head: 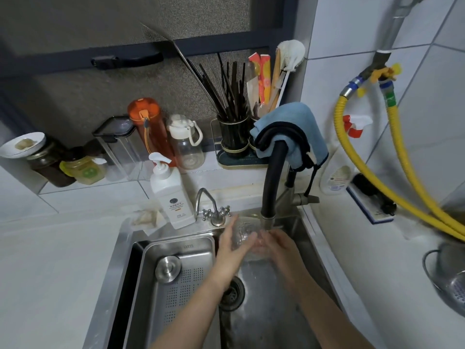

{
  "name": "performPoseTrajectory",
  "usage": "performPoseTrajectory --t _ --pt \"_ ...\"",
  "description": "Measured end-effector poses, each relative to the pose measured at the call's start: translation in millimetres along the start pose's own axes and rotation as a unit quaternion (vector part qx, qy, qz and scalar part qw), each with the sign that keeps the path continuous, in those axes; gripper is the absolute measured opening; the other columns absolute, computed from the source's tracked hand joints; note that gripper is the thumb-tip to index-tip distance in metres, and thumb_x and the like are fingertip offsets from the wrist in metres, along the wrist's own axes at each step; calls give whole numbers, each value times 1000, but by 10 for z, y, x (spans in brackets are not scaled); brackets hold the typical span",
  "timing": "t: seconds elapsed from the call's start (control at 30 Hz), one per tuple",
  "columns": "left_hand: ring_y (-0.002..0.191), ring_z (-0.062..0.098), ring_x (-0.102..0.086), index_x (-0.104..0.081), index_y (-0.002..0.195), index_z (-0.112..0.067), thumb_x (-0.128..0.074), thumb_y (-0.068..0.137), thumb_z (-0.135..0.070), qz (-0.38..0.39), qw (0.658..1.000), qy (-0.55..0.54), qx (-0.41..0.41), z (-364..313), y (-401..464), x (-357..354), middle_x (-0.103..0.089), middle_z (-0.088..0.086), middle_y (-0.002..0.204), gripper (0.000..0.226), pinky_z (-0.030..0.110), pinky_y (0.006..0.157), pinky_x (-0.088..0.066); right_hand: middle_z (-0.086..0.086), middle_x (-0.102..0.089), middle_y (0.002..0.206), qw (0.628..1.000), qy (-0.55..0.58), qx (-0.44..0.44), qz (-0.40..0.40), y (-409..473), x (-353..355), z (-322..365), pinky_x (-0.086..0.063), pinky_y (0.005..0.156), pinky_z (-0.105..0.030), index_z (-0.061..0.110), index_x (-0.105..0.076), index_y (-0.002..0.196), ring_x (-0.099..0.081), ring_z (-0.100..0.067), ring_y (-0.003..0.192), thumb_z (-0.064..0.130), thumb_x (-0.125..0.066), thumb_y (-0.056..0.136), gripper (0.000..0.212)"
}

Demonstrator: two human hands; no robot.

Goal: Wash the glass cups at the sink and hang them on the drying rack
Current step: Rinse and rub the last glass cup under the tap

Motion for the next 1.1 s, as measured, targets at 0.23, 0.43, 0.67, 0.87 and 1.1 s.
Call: performPoseTrajectory --t 0.23,0.43,0.67,0.87,1.1 --pt "120 17 -58 -41 133 -47 -67 76 -62 -31 988 -121 90 137 19 -88 -51 -3 140 65 40 91 -55 2 -71 105 979 -171 31 107 17 -117 68 -48 85 -14 13 -64 112 -66 -3 98 19 -48 99 21" --pt "125 16 -54 -42 128 -56 -78 64 -63 -7 985 -143 93 209 -16 -171 -54 0 139 74 38 107 -42 -1 -75 88 999 -24 3 39 43 -11 133 -53 68 -15 14 -70 93 -72 -6 81 19 -50 98 21" --pt "114 25 -63 -47 124 -52 -77 69 -56 1 978 -169 124 225 41 -178 -64 6 128 62 48 104 -44 -1 -72 89 987 -137 34 75 -11 -26 158 -50 73 -17 16 -69 96 -68 -10 87 23 -50 99 21" --pt "116 15 -63 -49 127 -48 -80 66 -58 -14 977 -178 114 250 -15 -242 -64 0 128 69 43 108 -41 3 -75 92 996 -40 10 74 -47 -51 180 -53 72 -18 16 -71 98 -70 -9 89 17 -49 98 22" --pt "93 9 -72 -40 139 -31 -64 89 -36 -8 974 -205 96 257 -39 -238 -75 -3 103 55 24 73 -57 3 -76 90 997 -51 13 61 -10 -63 125 -53 82 -30 24 -73 93 -71 -11 85 26 -53 97 20"
Point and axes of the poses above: each hand's wrist, its own y-axis towards the middle knuckle, its own x-axis out of the back of the hand, z = x × y, the point moved 7 cm from there along y, towards the middle knuckle
